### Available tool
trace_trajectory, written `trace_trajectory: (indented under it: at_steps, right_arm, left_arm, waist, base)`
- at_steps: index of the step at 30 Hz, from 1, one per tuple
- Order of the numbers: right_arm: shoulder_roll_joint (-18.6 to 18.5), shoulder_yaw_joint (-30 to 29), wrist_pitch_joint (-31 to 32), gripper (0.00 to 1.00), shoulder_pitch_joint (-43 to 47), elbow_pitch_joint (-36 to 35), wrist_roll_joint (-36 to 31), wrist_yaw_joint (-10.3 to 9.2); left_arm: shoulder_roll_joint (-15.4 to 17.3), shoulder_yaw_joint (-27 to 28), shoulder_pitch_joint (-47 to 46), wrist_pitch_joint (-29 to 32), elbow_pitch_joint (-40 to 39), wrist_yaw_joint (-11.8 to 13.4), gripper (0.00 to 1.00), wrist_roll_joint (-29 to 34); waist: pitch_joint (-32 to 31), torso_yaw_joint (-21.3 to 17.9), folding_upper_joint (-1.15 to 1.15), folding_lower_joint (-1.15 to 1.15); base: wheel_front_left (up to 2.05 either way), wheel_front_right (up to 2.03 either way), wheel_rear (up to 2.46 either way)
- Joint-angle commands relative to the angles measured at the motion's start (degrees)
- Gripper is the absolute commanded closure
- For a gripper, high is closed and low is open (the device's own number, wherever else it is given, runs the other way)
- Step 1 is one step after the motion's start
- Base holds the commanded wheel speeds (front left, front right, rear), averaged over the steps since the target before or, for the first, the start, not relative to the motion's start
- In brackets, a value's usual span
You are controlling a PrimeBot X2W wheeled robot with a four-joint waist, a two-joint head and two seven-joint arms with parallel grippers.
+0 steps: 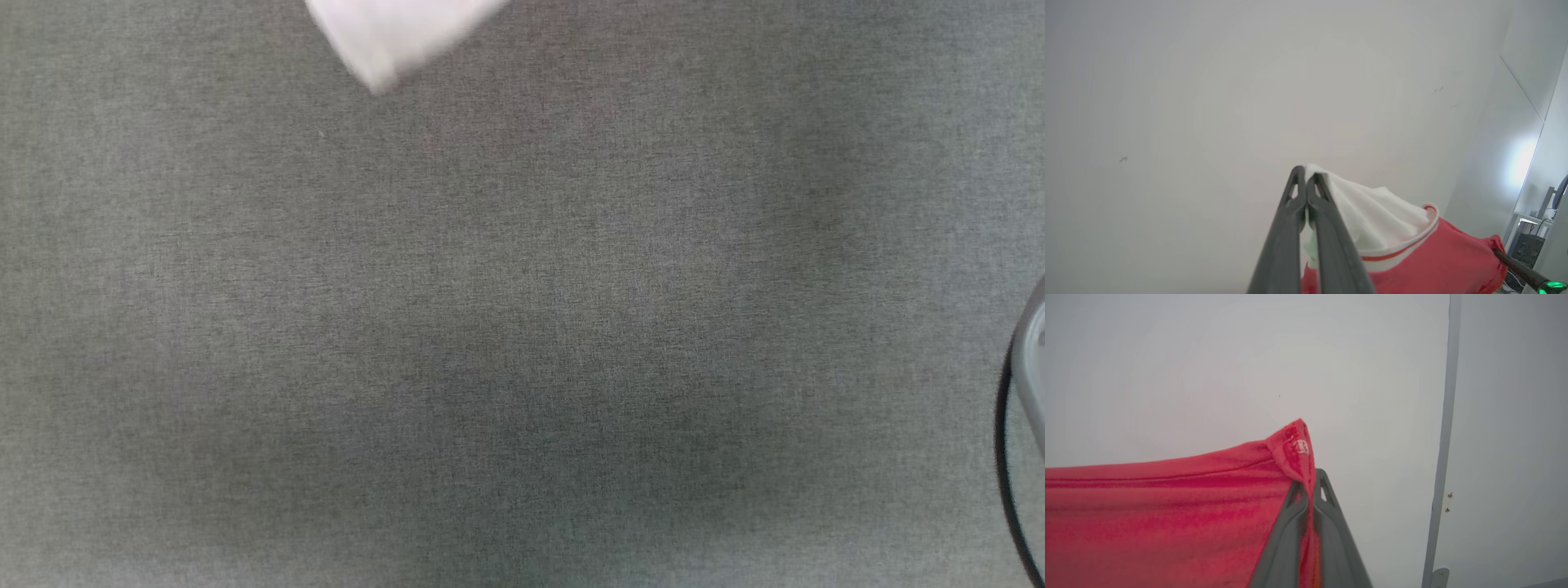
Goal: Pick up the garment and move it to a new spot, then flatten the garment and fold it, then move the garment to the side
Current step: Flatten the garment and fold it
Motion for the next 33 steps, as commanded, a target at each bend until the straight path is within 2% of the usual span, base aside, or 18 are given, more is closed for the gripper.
trace_trajectory:
  at_steps: [1,3,8,9,14,17,21,26,33]
  right_arm:
    - [-0.69,-0.81,-0.98,1.00,-0.34,1.22,-0.70,-0.34]
    - [-0.68,-0.53,-1.76,1.00,-0.12,3.59,-1.14,-0.33]
    - [-0.56,1.02,-3.32,1.00,6.61,7.89,-0.98,-0.31]
    - [-0.56,1.02,-3.32,1.00,6.61,7.89,-0.98,-0.31]
    - [-0.45,6.35,-3.31,1.00,18.95,9.30,1.39,-0.25]
    - [-0.54,8.23,-2.61,1.00,27.19,6.80,2.88,-0.25]
    - [-0.42,10.78,0.17,1.00,38.36,0.51,5.68,-0.24]
    - [-0.44,12.11,5.89,1.00,52.93,-12.96,9.94,-0.24]
    - [-0.43,11.96,15.14,1.00,71.21,-33.71,14.62,-0.23]
  left_arm:
    - [0.26,0.91,-0.42,-0.83,0.55,0.20,1.00,-1.53]
    - [-0.06,-0.19,0.67,-0.90,-0.93,0.19,1.00,-2.24]
    - [-0.65,-1.88,12.16,-2.37,-6.63,0.18,1.00,-6.72]
    - [-0.65,-1.88,12.16,-2.37,-6.63,0.18,1.00,-6.72]
    - [-1.06,-1.79,30.94,-3.21,-13.10,0.17,1.00,-9.06]
    - [-2.79,1.43,42.59,-3.22,-16.04,0.17,1.00,-8.85]
    - [-4.74,5.00,55.23,-3.24,-20.89,0.17,1.00,-6.70]
    - [-5.12,7.52,67.01,-3.21,-27.66,0.17,1.00,-1.62]
    - [-2.90,10.49,80.16,-3.22,-37.57,0.17,1.00,1.96]
  waist:
    - [0.04,0.12,0.00,0.00]
    - [0.04,0.27,0.00,0.00]
    - [-1.09,1.06,0.00,0.00]
    - [-1.09,1.06,0.00,0.00]
    - [-2.93,1.51,0.00,0.00]
    - [-4.09,1.97,0.00,0.00]
    - [-5.66,2.62,0.00,0.00]
    - [-7.97,3.69,0.00,0.00]
    - [-9.62,3.92,0.00,0.00]
  base:
    - [0.00,0.00,0.00]
    - [0.00,0.00,0.00]
    - [0.00,0.00,0.00]
    - [0.00,0.00,0.00]
    - [0.00,0.00,0.00]
    - [0.00,0.00,0.00]
    - [0.00,0.00,0.00]
    - [0.00,0.00,0.00]
    - [0.00,0.00,0.00]
